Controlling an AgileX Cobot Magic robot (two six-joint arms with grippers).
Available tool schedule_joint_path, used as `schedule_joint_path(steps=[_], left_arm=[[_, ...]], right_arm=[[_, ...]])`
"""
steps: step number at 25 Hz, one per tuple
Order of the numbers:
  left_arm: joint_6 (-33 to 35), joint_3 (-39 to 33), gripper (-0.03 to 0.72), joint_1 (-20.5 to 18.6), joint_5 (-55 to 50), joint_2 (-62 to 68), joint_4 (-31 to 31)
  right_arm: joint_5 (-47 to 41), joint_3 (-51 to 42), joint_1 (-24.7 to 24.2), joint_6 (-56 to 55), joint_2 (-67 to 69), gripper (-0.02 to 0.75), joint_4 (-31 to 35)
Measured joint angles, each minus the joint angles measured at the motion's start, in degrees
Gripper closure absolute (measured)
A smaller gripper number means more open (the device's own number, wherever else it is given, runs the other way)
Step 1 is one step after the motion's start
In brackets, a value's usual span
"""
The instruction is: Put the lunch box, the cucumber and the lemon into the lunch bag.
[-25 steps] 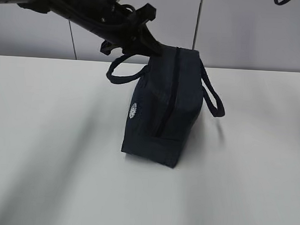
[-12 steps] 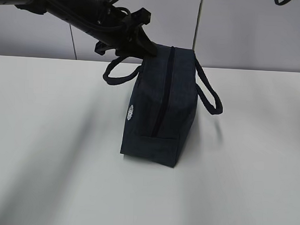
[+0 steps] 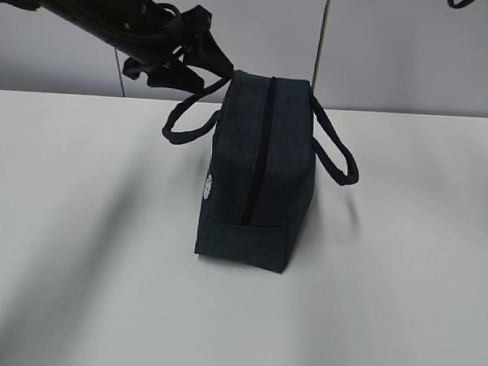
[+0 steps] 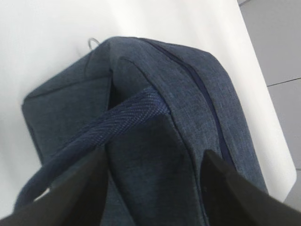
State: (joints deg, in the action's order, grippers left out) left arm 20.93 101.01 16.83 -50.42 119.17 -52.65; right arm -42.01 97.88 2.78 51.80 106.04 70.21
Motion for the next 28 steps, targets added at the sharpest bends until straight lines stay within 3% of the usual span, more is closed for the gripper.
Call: schedule_joint_path(steps=[9,14,17,19,23,28], left_arm=[[0.25,0.0,0.256,-1.82,-1.2,-10.72,15.12],[0.35,0.0,0.257,-1.82,-1.55,-16.06,19.3],[0.37,0.0,0.268,-1.82,-2.79,-18.66,21.28],[0.37,0.0,0.278,-1.82,-3.85,-20.43,22.91],[0.37,0.0,0.287,-1.82,-6.83,-24.19,24.87],[0.37,0.0,0.296,-1.82,-10.77,-29.88,25.07]], right_arm=[[7.48,0.68,-2.0,-12.21,-9.08,0.29,-10.82],[2.91,7.65,-4.01,-26.47,-13.19,0.29,-31.53],[-5.63,14.2,-4.15,-33.5,-15.0,0.29,-45.62],[-10.7,17.41,-4.15,-35.07,-16.42,0.29,-51.27],[-17.38,19.0,-4.15,-35.81,-21.05,0.304,-55.71],[-23.26,19.1,-4.15,-35.92,-25.97,0.313,-55.75]])
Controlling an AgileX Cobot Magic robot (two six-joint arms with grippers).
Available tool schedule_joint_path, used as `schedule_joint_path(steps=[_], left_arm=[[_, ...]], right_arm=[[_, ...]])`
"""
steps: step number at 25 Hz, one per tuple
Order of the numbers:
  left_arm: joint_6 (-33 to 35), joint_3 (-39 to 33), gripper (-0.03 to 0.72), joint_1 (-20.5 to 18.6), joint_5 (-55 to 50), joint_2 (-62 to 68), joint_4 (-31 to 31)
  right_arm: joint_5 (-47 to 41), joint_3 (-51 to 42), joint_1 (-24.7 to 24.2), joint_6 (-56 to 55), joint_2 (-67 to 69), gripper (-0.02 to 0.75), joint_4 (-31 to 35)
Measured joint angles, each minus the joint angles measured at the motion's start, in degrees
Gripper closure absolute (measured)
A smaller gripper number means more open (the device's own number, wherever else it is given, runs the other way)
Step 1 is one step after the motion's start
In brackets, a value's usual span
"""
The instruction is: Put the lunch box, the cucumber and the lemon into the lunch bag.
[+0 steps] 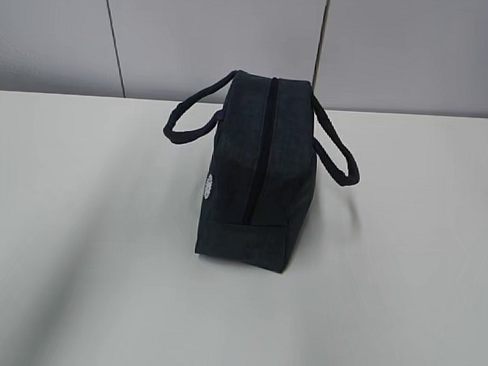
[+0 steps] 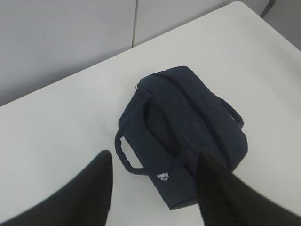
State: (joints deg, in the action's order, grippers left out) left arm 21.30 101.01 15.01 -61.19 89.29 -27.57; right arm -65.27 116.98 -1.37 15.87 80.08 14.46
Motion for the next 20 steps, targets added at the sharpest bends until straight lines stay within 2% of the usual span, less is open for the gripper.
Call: schedule_joint_path(steps=[6,10,14,20], left_arm=[[-0.81,0.0,0.351,0.0,-5.97,-6.11,0.0],[-1.04,-3.05,0.362,0.0,-6.47,-12.52,0.31],[-1.16,-10.42,0.363,0.0,-5.16,-22.1,3.04],[-1.16,-26.43,0.366,0.0,0.02,-40.55,8.54]], right_arm=[[-3.36,-5.24,0.0,1.76,-5.16,0.314,9.0],[-3.3,-12.2,0.0,2.35,-10.53,0.314,9.98],[-2.5,-18.63,0.0,1.55,-17.76,0.314,6.91],[1.13,-32.56,0.0,1.17,-29.79,0.314,4.73]])
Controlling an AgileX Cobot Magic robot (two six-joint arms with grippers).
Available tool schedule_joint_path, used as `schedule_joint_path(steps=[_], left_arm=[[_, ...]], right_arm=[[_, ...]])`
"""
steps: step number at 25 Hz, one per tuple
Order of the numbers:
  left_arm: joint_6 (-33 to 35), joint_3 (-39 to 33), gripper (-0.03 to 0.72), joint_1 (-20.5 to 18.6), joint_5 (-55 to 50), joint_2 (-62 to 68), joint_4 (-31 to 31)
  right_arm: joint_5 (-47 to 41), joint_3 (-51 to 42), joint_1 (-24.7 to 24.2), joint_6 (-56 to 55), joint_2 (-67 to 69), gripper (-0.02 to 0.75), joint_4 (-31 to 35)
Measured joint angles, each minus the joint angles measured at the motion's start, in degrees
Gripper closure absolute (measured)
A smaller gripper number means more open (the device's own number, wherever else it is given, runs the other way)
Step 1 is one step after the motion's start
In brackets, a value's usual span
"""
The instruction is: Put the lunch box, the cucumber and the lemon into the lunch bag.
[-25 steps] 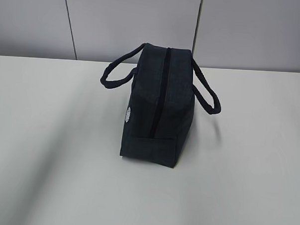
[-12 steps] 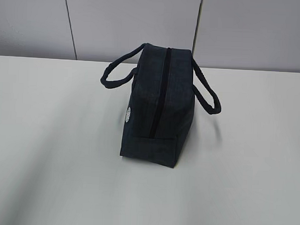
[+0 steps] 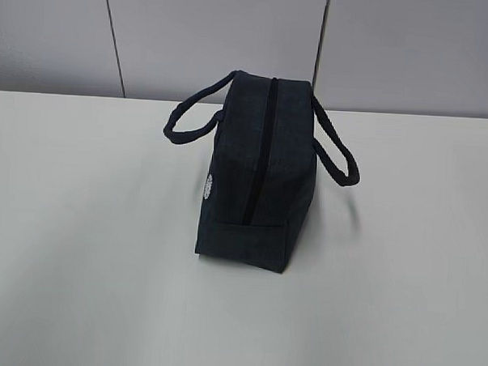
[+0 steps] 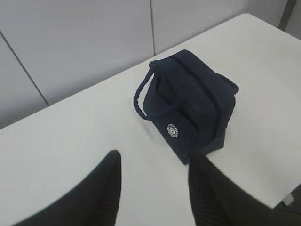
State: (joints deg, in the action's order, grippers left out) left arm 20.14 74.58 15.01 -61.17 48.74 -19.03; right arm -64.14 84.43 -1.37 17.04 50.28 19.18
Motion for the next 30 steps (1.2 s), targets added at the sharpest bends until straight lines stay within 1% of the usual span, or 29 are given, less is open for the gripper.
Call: schedule_joint_path(steps=[4,8,12,16,23,27,30], left_arm=[[0.0,-9.49,0.366,0.0,2.39,-13.0,0.98],[0.0,-16.22,0.366,0.0,2.28,-23.07,0.98],[-0.3,-21.59,0.367,0.0,-0.27,-29.9,1.08],[-0.43,-27.6,0.367,0.0,-3.83,-34.44,2.85],[-0.43,-39.24,0.367,0.0,-3.88,-41.71,3.12],[-0.56,-43.47,0.367,0.0,-3.12,-46.33,3.21],[-0.58,-44.24,0.367,0.0,-3.12,-48.06,3.21]], right_arm=[[4.23,-11.17,0.0,0.66,-9.53,0.314,0.37],[4.99,-21.29,0.0,0.66,-18.28,0.314,0.02],[4.76,-30.87,0.0,0.66,-25.82,0.314,-0.44],[4.43,-39.16,0.0,0.21,-33.95,0.314,-1.29],[0.17,-49.97,0.0,-2.51,-46.48,0.314,-6.53],[-2.22,-53.43,0.0,-3.73,-50.77,0.315,-8.86],[-2.87,-55.1,0.0,-3.92,-51.16,0.315,-9.23]])
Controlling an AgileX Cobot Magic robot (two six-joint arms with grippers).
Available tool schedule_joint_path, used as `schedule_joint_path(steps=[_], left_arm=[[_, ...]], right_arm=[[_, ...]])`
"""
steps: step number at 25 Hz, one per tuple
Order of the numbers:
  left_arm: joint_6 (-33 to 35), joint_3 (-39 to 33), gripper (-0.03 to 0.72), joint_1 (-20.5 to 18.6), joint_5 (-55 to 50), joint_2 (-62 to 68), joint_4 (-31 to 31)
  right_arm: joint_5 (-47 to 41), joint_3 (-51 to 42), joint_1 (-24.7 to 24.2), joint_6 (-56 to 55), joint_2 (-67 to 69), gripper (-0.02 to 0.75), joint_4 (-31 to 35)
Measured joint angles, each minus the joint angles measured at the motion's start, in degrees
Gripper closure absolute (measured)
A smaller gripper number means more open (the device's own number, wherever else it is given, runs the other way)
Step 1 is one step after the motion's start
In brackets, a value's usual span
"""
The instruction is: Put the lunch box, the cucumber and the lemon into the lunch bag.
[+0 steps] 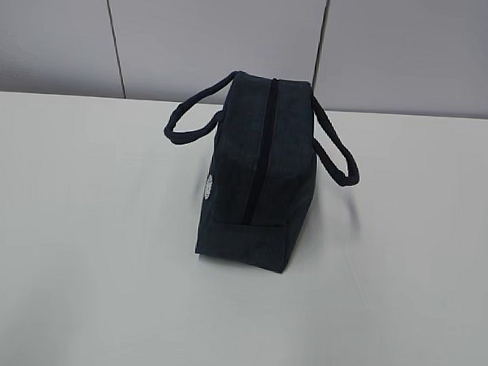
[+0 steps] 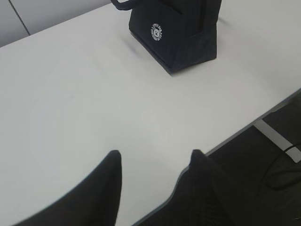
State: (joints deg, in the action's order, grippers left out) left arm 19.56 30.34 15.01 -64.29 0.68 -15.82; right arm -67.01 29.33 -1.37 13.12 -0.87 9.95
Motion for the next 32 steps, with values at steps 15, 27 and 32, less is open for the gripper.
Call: schedule_joint_path(steps=[15,27,32], left_arm=[[-0.1,-0.6,0.367,0.0,-0.8,0.0,0.82],[-0.1,-0.6,0.367,-4.85,-0.8,0.0,0.82],[-0.1,-0.6,0.367,-11.02,-0.8,0.0,0.82]], right_arm=[[0.21,-0.88,0.0,-0.43,0.0,0.316,-0.84],[0.3,-0.88,0.0,-0.43,0.0,0.315,-0.84],[0.3,-0.88,0.0,-0.43,0.0,0.316,-0.84]])
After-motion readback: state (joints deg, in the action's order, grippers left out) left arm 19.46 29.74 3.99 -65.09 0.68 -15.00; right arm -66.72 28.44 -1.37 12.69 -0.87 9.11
